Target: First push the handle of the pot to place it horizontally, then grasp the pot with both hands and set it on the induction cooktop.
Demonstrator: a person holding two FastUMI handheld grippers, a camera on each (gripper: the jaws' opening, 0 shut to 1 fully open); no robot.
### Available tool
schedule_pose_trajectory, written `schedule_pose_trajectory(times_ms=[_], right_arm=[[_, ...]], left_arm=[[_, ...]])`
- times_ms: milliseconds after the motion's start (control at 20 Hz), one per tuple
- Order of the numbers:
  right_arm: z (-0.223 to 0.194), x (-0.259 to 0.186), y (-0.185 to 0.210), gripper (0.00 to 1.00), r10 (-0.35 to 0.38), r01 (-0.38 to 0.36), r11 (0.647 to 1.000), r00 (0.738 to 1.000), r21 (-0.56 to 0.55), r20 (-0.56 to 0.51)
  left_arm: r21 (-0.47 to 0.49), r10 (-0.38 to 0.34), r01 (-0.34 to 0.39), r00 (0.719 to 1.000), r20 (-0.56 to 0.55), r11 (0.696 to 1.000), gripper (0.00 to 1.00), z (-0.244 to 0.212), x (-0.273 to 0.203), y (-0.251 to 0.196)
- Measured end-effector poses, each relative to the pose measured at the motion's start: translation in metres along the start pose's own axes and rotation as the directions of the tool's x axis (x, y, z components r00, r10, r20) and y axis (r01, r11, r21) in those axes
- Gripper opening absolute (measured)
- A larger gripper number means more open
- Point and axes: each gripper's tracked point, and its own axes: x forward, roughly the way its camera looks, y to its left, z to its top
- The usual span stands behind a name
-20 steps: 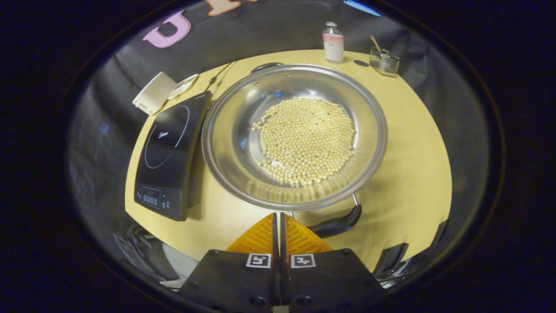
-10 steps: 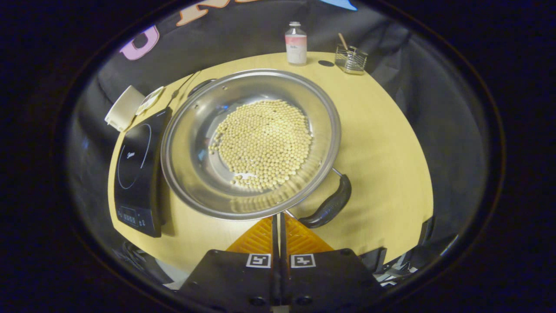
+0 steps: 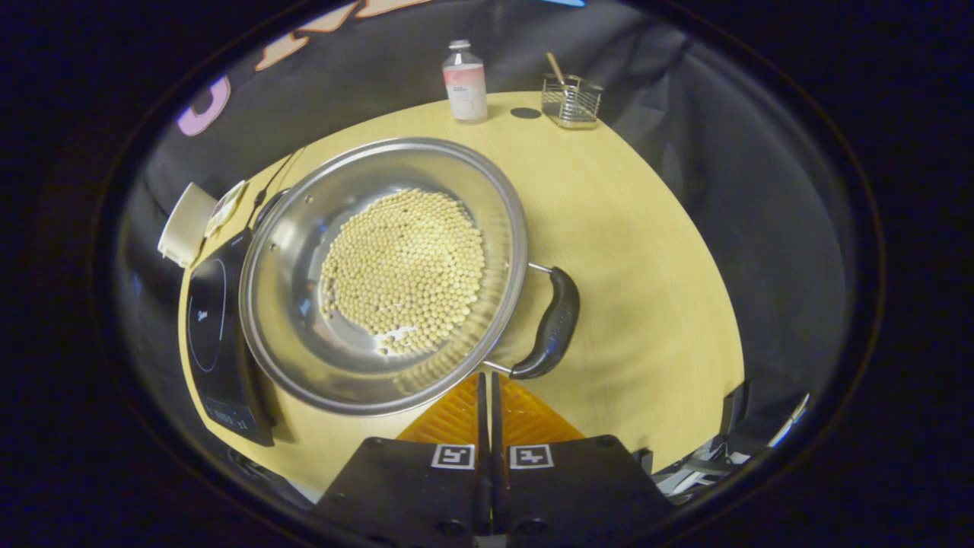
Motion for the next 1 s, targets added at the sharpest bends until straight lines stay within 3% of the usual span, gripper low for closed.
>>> schedule_pose_trajectory(times_ms=[50,300,350,450,700,900,950,1000], right_arm=[[0.001,0.000,-0.002,0.03,0.007,-0.007,1.000,1.000,0.012,-0.007],[0.016,0.000,-0.013,0.00,0.051,-0.051,0.998,0.999,0.042,-0.004],[0.020,0.000,-0.017,0.00,0.058,-0.058,0.997,0.998,0.047,-0.001],[0.028,0.000,-0.021,0.00,0.065,-0.066,0.997,0.998,0.044,0.005],[0.044,0.000,-0.037,0.00,0.096,-0.096,0.995,0.995,0.033,0.016],[0.057,-0.006,-0.052,0.00,0.118,-0.119,0.993,0.993,0.011,0.026],[0.059,-0.003,-0.050,0.00,0.123,-0.123,0.992,0.992,0.004,0.028],[0.060,0.000,-0.049,0.03,0.130,-0.130,0.992,0.991,-0.003,0.033]], left_arm=[[0.001,0.022,-0.022,1.000,-0.016,1.000,0.82,-0.004,0.001,-0.001],[-0.002,0.066,-0.066,0.998,-0.012,0.998,0.82,0.002,0.004,-0.021],[0.002,0.074,-0.074,0.997,-0.010,0.997,0.88,0.004,0.004,-0.024],[0.008,0.090,-0.090,0.996,-0.015,0.996,0.82,0.004,0.005,-0.029],[-0.002,0.128,-0.128,0.991,-0.024,0.992,0.88,0.003,0.007,-0.039],[0.000,0.143,-0.144,0.989,-0.031,0.990,0.88,0.001,0.013,-0.052],[0.001,0.143,-0.143,0.989,-0.034,0.990,0.83,0.000,0.015,-0.057],[0.000,0.142,-0.142,0.989,-0.035,0.990,0.88,0.000,0.017,-0.063]])
